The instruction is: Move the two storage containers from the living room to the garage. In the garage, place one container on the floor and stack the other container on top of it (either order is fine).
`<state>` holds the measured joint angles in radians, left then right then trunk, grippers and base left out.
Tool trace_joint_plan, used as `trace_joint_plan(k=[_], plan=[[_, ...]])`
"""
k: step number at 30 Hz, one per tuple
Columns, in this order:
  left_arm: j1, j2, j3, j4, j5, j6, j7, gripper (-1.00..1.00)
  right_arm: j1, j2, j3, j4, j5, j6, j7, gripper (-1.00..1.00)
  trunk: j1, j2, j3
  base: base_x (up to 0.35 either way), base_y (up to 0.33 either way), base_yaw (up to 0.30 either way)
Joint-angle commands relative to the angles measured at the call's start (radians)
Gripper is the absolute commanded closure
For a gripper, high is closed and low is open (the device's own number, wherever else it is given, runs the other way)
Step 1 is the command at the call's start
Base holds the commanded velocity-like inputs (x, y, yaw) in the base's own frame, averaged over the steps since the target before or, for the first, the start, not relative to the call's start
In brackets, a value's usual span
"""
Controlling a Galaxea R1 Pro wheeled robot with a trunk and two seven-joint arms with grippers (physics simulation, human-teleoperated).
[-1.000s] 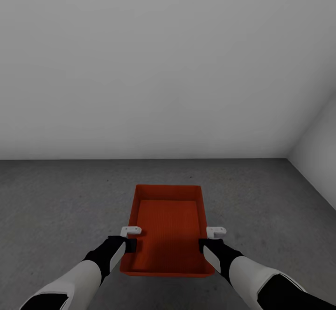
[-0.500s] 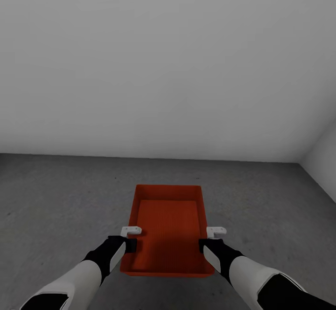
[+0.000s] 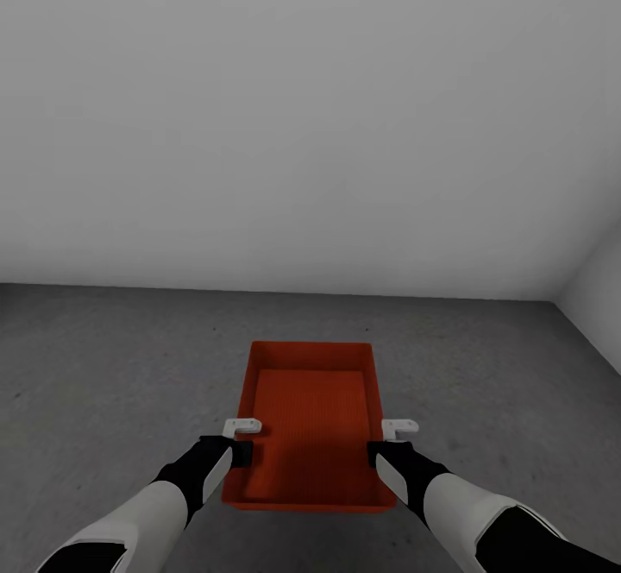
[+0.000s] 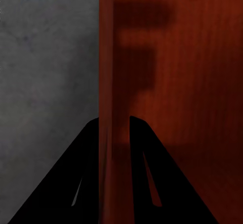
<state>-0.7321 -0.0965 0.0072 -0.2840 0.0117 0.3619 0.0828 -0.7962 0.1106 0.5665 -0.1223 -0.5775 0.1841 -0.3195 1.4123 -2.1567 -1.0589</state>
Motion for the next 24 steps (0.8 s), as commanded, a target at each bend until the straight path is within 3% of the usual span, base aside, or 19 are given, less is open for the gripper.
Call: trace_joint_plan(k=[1, 9, 24], plan=[[0.000, -0.011, -0.003, 0.002, 0.006, 0.006, 0.009, 1.00, -0.001, 0.000, 0.008, -0.004, 0.036, 0.008, -0.010, 1.00, 0.000, 0.000, -0.001, 0.000, 0.000, 0.000], [0.000, -0.011, -0.003, 0.002, 0.006, 0.006, 0.009, 1.00, -0.001, -0.001, 0.007, -0.004, 0.036, 0.008, -0.010, 1.00, 0.000, 0.000, -0.001, 0.000, 0.000, 0.000], [0.000, -0.011, -0.003, 0.002, 0.007, 0.006, 0.009, 1.00, -0.001, -0.002, 0.007, -0.004, 0.036, 0.007, -0.010, 1.00, 0.000, 0.000, -0.024, 0.000, 0.000, 0.000]])
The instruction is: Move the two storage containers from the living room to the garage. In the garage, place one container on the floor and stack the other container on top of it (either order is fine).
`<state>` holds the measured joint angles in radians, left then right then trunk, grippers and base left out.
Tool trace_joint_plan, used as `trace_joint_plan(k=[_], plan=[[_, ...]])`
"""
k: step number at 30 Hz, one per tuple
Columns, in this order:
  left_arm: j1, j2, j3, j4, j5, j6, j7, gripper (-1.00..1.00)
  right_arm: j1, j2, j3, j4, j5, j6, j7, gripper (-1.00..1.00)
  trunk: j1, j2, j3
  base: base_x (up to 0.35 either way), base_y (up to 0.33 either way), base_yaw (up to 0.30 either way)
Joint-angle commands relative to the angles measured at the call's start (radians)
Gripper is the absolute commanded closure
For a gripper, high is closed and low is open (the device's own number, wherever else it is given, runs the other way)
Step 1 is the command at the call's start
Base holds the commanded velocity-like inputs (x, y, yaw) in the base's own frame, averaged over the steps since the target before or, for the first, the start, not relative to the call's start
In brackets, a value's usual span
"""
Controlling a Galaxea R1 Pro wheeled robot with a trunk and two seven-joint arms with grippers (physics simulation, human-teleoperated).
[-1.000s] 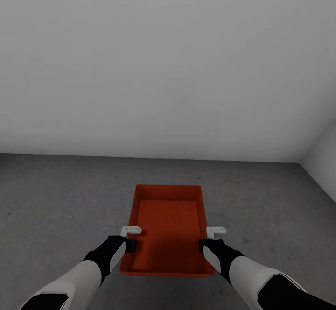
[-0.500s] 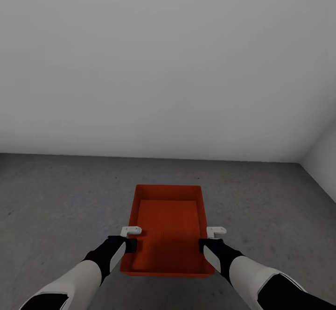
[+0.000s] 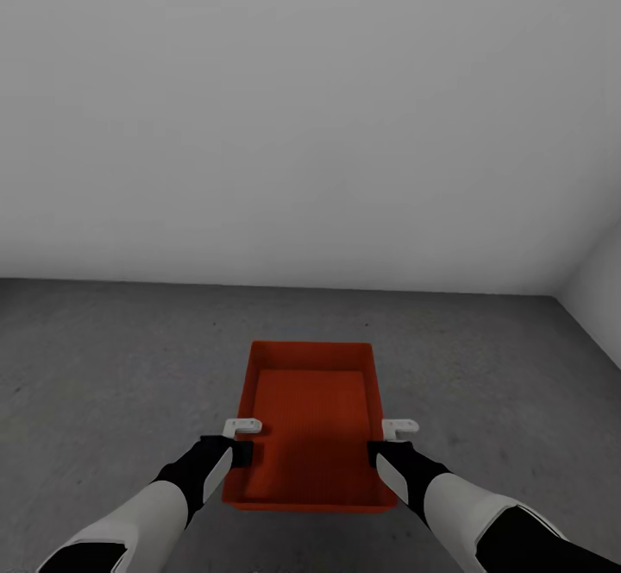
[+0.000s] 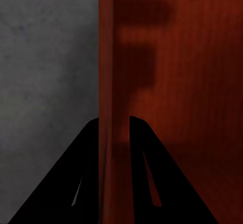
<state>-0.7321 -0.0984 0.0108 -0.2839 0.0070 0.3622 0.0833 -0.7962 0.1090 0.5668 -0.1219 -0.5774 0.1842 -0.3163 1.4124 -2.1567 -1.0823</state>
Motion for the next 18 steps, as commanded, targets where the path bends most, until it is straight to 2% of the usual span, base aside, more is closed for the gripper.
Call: trace_joint_plan(k=[1, 3, 18], plan=[[0.000, -0.009, -0.006, 0.002, 0.011, 0.006, 0.009, 1.00, -0.001, 0.000, 0.007, -0.004, 0.036, 0.007, -0.014, 1.00, 0.000, 0.000, -0.002, 0.000, 0.000, 0.000], [0.000, -0.009, -0.006, 0.002, 0.011, 0.006, 0.009, 1.00, -0.001, 0.000, 0.007, -0.004, 0.036, 0.007, -0.014, 1.00, 0.000, 0.000, -0.006, 0.000, 0.000, 0.000], [0.000, -0.009, -0.006, 0.003, 0.011, 0.006, 0.009, 1.00, -0.001, 0.000, 0.007, -0.004, 0.036, 0.007, -0.013, 1.00, 0.057, -0.105, -0.067, 0.000, 0.000, 0.000]])
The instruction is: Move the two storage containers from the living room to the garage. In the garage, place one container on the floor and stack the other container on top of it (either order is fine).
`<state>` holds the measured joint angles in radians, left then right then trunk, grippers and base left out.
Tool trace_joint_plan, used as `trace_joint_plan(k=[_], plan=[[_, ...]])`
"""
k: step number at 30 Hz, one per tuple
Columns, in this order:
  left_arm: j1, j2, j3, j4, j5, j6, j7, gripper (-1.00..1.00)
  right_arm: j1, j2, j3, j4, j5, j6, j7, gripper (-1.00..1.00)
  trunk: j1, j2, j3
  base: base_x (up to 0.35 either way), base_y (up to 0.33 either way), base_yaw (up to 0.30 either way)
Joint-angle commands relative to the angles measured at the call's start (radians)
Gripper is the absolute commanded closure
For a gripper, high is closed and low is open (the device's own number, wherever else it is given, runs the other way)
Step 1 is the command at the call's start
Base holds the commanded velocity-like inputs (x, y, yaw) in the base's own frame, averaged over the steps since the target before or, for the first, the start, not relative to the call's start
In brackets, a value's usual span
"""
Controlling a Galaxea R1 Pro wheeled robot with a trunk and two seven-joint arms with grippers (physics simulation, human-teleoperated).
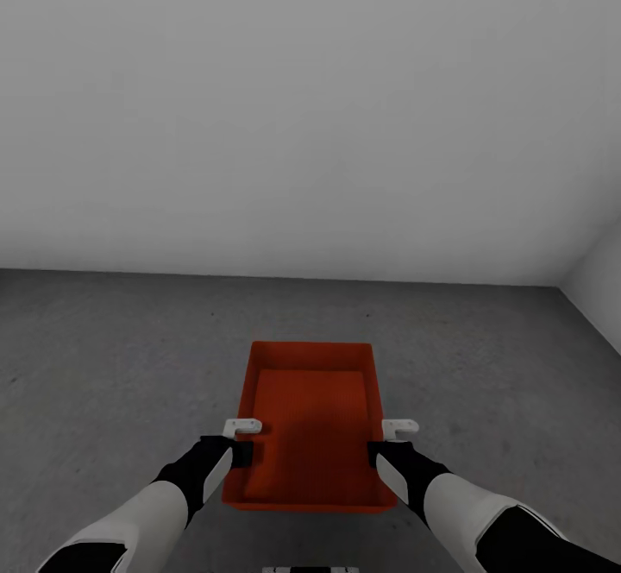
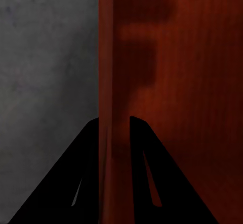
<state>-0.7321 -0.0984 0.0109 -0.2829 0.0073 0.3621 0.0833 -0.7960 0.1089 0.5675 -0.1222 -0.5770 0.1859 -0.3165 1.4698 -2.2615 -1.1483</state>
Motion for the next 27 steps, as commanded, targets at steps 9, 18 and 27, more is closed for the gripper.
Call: trace_joint_plan(k=[9, 18, 27], plan=[[0.000, -0.009, -0.006, 0.002, 0.011, 0.006, 0.009, 1.00, -0.002, 0.000, 0.007, -0.004, 0.036, 0.005, -0.013, 1.00, 0.034, -0.064, -0.029, 0.000, 0.000, 0.000], [0.000, -0.009, -0.006, 0.002, 0.011, 0.006, 0.009, 1.00, -0.001, 0.000, 0.006, -0.004, 0.036, 0.005, -0.013, 1.00, 0.069, -0.127, -0.057, 0.000, 0.000, 0.000], [0.000, -0.009, -0.006, 0.002, 0.011, 0.006, 0.009, 1.00, -0.001, 0.000, 0.007, -0.004, 0.036, 0.005, -0.013, 1.00, 0.103, -0.190, -0.085, 0.000, 0.000, 0.000]])
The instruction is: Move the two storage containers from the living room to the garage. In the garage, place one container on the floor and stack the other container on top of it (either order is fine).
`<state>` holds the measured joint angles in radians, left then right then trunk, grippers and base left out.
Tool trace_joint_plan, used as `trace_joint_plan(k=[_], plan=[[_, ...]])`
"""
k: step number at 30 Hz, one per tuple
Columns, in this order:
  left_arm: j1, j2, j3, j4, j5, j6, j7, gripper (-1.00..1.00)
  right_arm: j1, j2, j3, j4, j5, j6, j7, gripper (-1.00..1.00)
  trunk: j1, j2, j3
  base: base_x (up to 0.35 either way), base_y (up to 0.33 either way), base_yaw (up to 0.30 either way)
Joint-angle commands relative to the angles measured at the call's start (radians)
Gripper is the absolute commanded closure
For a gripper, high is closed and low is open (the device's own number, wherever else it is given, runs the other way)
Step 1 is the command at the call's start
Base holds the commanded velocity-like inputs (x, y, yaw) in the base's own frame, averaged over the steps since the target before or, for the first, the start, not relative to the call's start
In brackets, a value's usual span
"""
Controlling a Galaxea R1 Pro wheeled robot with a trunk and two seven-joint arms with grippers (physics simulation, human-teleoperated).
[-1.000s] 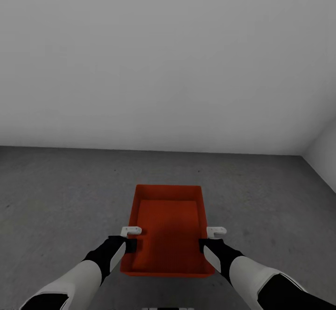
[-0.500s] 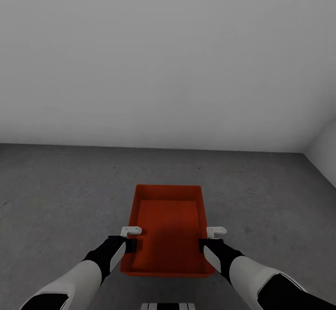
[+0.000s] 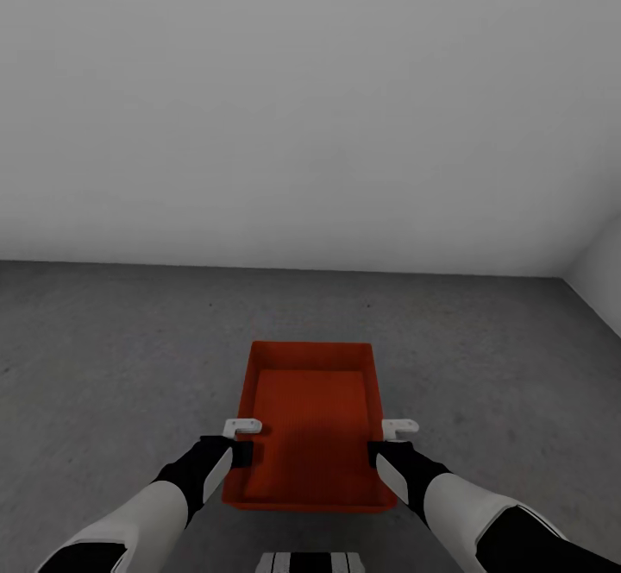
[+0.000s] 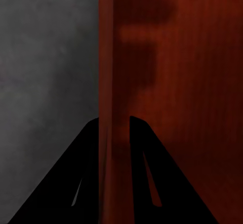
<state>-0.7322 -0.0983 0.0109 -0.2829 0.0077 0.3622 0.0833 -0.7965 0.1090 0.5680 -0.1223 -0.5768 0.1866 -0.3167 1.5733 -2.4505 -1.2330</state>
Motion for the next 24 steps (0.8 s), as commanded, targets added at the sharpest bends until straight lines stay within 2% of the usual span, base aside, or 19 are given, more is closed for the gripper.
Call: trace_joint_plan(k=[1, 23, 24], plan=[[0.000, -0.009, -0.006, 0.002, 0.011, 0.006, 0.009, 1.00, -0.001, 0.000, 0.007, -0.004, 0.035, 0.004, -0.013, 1.00, 0.000, -0.001, -0.001, 0.000, 0.000, 0.000], [0.000, -0.009, -0.008, -0.001, 0.006, 0.000, 0.009, 1.00, -0.001, -0.003, 0.009, -0.004, 0.040, 0.006, -0.007, 1.00, 0.000, -0.001, -0.001, 0.000, 0.000, 0.000], [0.000, -0.009, -0.008, -0.001, 0.006, 0.000, 0.009, 1.00, -0.001, -0.003, 0.009, -0.004, 0.040, 0.006, -0.006, -1.00, 0.000, -0.001, -0.001, 0.000, 0.000, 0.000]])
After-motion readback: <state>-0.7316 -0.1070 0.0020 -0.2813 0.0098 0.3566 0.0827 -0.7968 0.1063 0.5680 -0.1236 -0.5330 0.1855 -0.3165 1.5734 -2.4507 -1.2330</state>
